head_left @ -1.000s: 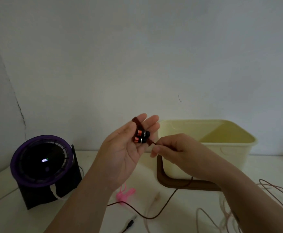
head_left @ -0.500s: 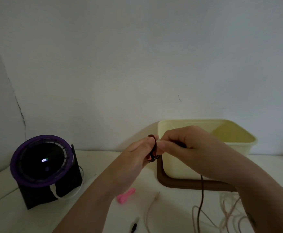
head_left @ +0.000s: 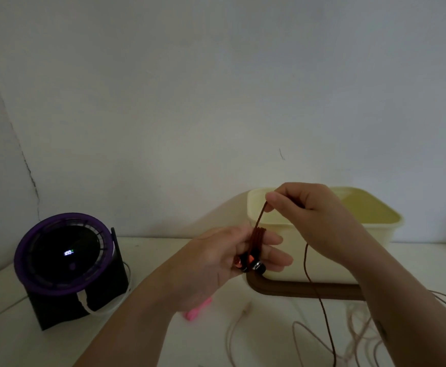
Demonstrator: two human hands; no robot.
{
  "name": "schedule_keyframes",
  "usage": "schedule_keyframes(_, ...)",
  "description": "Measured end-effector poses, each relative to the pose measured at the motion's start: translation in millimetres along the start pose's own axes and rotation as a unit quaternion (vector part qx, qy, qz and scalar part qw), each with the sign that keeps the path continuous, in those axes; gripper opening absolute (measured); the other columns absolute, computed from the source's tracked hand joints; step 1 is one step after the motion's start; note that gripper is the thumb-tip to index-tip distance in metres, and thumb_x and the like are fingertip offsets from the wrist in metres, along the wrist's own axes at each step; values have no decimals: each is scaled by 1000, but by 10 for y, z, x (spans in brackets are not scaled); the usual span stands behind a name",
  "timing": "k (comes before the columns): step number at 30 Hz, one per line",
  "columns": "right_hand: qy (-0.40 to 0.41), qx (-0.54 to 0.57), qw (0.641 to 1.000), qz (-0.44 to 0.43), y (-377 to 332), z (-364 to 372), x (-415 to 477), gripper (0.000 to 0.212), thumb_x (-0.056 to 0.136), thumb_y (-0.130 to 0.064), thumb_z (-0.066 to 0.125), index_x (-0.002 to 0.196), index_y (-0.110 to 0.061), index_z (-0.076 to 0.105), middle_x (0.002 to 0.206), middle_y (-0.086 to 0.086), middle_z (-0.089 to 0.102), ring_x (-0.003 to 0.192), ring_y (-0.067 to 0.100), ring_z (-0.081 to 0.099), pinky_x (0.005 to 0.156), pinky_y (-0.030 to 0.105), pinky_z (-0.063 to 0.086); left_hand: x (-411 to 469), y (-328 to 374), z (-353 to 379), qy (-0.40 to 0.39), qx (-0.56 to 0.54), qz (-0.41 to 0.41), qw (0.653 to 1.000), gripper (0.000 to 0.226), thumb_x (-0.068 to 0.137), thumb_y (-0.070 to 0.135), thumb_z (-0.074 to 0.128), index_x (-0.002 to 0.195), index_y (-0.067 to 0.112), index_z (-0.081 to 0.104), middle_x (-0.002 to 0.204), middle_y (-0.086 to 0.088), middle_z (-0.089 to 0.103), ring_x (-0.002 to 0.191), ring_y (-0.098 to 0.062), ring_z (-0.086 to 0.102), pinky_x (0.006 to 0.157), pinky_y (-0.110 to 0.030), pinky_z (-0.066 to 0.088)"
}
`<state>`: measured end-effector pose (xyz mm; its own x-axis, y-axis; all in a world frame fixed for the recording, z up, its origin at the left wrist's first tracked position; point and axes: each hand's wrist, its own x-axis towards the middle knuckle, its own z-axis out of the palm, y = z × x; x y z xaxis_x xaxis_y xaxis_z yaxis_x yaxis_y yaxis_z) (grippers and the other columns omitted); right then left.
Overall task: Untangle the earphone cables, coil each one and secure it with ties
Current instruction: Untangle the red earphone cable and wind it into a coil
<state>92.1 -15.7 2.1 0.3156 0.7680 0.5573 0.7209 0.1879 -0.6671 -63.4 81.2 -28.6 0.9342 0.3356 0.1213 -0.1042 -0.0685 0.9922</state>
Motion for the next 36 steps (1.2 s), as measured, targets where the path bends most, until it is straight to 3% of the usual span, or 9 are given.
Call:
schedule_keyframes(5,-27,58,997,46,217,110,55,36,92,-33,54,57,-31,63,54,2,35,50,13,30,51,27,26,-40,104,31,-9,-158,48,986,39,87,24,41,97,7,74,95,-13,72,94,-25,69,91,-36,53)
schedule_keyframes(8,-62,65,995,52,229,170,39,36,93,-28,52,58,-23,58,50,-7,36,48,8,29,47,22,25,-29,140,30,31,-223,83,971,31,82,13,47,92,2,74,95,-17,72,88,-25,71,86,-36,55)
schedule_keyframes(11,-129,14,990,48,227,263,12,35,95,-30,48,63,-18,55,55,-4,38,50,10,31,50,24,27,-9,192,57,78,-253,109,958,25,83,3,52,104,-2,65,99,-17,72,89,-24,71,85,-35,53)
schedule_keyframes(16,-233,-81,969,7,73,313,-60,24,97,-29,47,80,-31,64,51,-13,45,49,5,39,52,17,33,61,126,-55,167,-257,144,941,39,83,4,44,121,0,51,110,-14,70,104,-23,67,93,-35,51)
schedule_keyframes(22,-165,-52,985,-22,-80,158,-73,25,94,-34,49,79,-26,67,60,-12,60,54,10,52,57,23,42,54,2,-145,167,-105,50,979,32,98,15,34,118,3,56,102,-10,72,95,-17,68,88,-27,53)
schedule_keyframes(26,-120,-27,992,-32,-147,80,-67,26,94,-30,51,74,-22,67,46,-15,48,45,4,36,47,17,33,51,-48,-104,106,17,10,994,30,95,31,44,103,19,71,107,-7,72,108,-23,64,100,-36,44)
schedule_keyframes(29,-58,1,998,-28,-89,91,-34,24,90,-35,53,69,-27,64,49,-6,44,49,7,37,50,24,35,22,-55,-78,48,42,-19,998,40,88,38,38,111,16,63,107,-5,72,107,-20,65,98,-33,45)
schedule_keyframes(32,-16,40,999,0,48,111,9,25,88,-36,57,65,-27,61,47,-12,37,46,6,31,47,19,29,-24,-18,-48,-9,14,-16,1000,40,90,33,37,111,12,64,102,-7,72,102,-21,66,90,-28,49)
schedule_keyframes(36,-36,99,994,40,204,199,33,29,85,-39,60,62,-21,60,54,-1,41,53,17,33,52,30,28,-39,108,-16,-17,-140,47,989,39,87,21,40,100,7,73,93,-11,73,92,-23,69,89,-34,54)
